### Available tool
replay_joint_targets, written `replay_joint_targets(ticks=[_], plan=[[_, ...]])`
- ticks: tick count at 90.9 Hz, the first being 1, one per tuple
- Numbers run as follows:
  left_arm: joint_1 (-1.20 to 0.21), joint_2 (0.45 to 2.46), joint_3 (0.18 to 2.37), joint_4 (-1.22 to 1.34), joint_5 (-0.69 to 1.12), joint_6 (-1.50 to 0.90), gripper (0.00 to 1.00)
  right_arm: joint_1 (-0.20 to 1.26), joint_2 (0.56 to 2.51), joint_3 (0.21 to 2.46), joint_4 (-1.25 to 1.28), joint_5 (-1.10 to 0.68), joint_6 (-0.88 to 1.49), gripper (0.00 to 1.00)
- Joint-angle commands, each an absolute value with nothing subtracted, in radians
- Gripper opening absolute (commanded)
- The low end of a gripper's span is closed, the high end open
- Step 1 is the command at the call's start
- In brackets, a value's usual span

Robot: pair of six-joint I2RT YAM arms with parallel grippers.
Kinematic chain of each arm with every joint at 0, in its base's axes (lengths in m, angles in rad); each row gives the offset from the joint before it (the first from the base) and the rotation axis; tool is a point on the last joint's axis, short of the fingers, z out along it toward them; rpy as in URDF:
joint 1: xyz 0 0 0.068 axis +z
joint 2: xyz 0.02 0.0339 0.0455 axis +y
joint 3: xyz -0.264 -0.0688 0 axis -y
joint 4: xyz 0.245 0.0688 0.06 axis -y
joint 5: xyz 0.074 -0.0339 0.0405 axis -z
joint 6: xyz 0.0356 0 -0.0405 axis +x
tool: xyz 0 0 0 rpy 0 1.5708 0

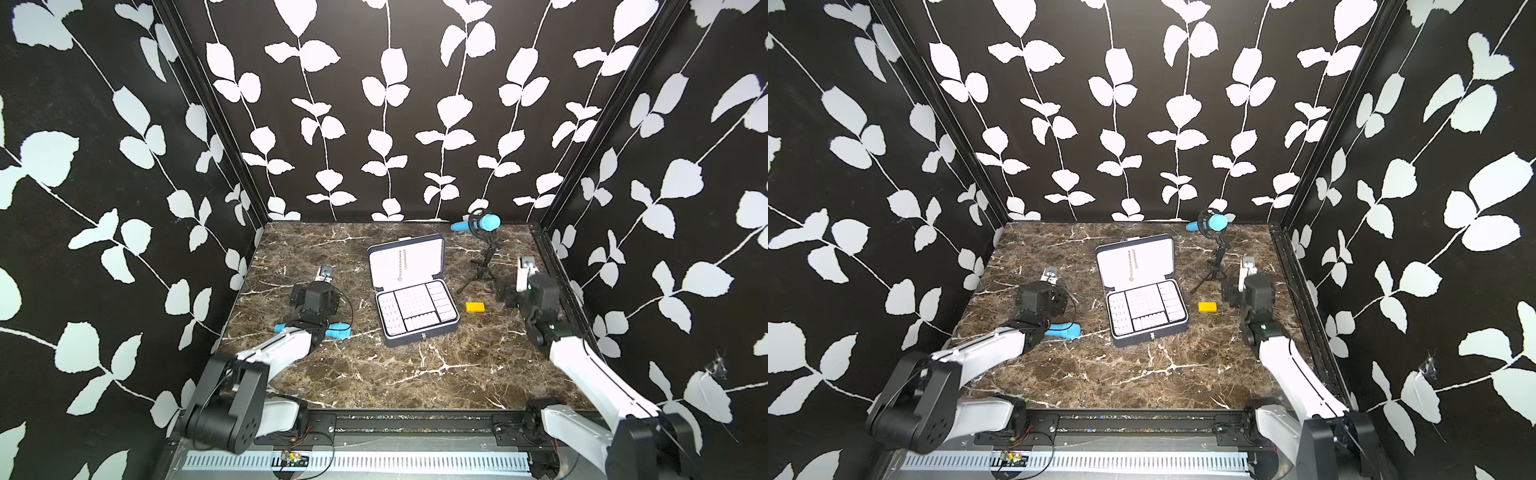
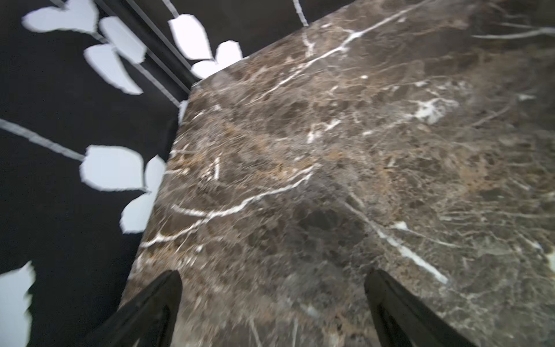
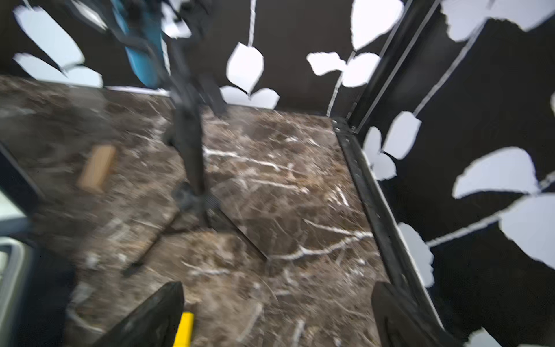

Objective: Put jewelry chain into jewelry box
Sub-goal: Reset both arms

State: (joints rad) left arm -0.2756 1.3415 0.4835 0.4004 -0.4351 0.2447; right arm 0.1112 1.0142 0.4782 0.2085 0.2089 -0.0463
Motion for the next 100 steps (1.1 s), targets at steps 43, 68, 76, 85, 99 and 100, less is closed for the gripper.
replay_joint_targets(ticks=[43,68,76,85,99,100], plan=[[-0.121,1.583,0.326,1.101,-0.200,0.168,0.98,0.022,1.370,0.364,0.780,0.124,0.012,0.99],[-0.077,1.560,0.388,0.937,-0.212,0.093,0.98,0.023,1.510,0.344,0.939,0.252,0.068,0.99],[-0.075,1.562,0.386,0.943,-0.213,0.095,0.98,0.044,1.536,0.370,0.930,0.291,0.049,0.99],[-0.077,1.560,0.387,0.936,-0.214,0.094,0.98,0.044,1.529,0.374,0.896,0.295,0.051,0.99],[-0.078,1.563,0.385,0.945,-0.212,0.096,0.98,0.044,1.522,0.372,0.898,0.292,0.051,0.99],[-0.077,1.563,0.386,0.945,-0.213,0.096,0.98,0.044,1.523,0.370,0.898,0.292,0.050,0.99]])
